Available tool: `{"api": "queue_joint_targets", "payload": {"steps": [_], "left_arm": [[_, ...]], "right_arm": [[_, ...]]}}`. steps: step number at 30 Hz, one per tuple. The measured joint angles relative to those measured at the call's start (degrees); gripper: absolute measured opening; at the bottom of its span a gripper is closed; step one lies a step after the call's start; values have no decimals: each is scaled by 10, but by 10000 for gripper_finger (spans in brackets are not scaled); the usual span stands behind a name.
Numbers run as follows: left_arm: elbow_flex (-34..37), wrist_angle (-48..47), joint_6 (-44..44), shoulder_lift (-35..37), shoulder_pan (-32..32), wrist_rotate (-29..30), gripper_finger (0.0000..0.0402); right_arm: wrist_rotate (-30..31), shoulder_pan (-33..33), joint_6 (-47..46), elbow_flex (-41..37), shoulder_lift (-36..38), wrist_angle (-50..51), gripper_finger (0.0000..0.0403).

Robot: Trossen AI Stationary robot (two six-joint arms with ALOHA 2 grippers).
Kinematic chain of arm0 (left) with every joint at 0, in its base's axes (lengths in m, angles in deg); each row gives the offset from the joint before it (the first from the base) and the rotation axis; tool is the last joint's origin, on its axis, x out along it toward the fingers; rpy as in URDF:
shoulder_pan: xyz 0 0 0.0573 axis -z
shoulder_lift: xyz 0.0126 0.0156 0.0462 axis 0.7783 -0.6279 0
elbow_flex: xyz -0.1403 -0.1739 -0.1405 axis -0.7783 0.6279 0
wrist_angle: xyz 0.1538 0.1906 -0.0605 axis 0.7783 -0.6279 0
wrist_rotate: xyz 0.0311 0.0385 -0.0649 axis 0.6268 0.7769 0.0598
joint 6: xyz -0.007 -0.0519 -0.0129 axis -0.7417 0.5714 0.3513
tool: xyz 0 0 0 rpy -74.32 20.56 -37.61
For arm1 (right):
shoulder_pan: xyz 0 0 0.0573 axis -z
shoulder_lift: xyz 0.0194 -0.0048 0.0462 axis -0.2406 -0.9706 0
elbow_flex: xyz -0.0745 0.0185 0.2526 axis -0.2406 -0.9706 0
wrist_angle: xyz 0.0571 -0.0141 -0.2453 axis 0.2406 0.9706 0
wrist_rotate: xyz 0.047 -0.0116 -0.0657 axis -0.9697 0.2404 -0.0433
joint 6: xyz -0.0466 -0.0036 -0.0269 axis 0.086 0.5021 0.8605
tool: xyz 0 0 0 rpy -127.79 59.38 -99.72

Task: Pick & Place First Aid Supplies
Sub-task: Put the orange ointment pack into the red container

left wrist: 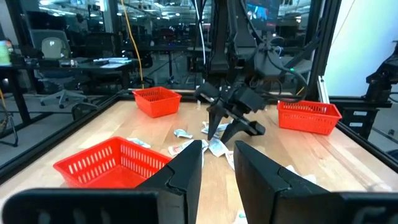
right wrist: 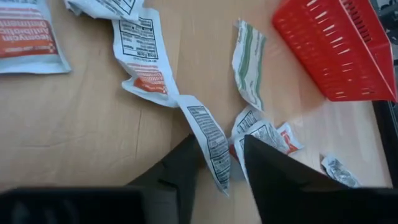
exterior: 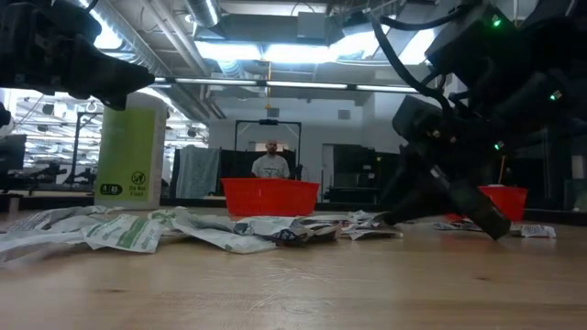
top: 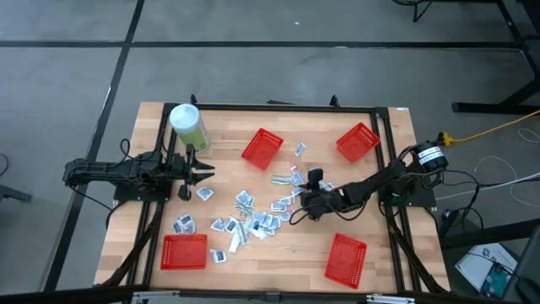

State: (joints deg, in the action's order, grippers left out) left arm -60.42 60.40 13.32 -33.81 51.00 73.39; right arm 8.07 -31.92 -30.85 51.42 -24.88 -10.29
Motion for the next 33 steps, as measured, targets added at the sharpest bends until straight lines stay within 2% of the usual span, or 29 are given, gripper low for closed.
{"api": "queue_joint_targets", "payload": {"steps": [7, 9, 14, 18, 24, 33], "left_arm": [[0, 0, 0, 0, 0, 0, 88], [0, 0, 0, 0, 0, 0, 88], [0, 0, 0, 0, 0, 0, 88], [0, 0, 0, 0, 0, 0, 88], [0, 0, 0, 0, 0, 0, 88], [0, 0, 0, 0, 0, 0, 88]], "right_arm": [[-1, 0, -23, -1, -1, 5, 21], [0, 0, -36, -1, -1, 5, 8], [-1, 0, -100, -2, -3, 2, 18], [-1, 0, -143, -3, -4, -5, 6], [-5, 0, -174, -3, -4, -52, 12], [-53, 2, -173, -3, 1, -168, 9]]}}
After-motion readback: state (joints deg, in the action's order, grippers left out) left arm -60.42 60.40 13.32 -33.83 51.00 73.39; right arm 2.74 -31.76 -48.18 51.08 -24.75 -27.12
